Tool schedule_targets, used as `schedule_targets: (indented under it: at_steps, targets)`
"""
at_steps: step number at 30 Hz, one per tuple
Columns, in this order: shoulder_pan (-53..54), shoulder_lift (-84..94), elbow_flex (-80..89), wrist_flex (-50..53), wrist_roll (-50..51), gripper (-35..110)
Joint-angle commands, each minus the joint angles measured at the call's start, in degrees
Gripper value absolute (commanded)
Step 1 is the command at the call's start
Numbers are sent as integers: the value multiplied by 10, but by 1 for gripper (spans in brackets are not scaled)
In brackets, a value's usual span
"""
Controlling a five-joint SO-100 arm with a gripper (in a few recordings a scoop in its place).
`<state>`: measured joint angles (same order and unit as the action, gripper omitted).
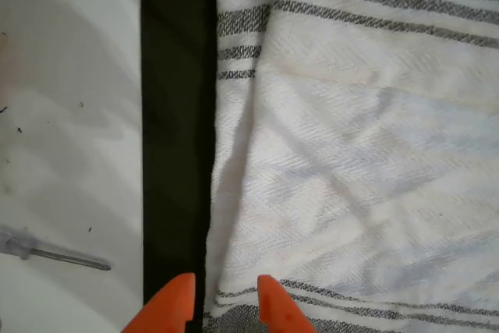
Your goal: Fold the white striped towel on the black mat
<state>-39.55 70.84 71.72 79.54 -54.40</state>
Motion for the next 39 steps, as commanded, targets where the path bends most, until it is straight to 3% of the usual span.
schedule_targets:
  at_steps: [1, 39]
  targets:
    - [6, 1, -22, 3, -10, 11]
    - [33, -243, -273, 77, 1, 11]
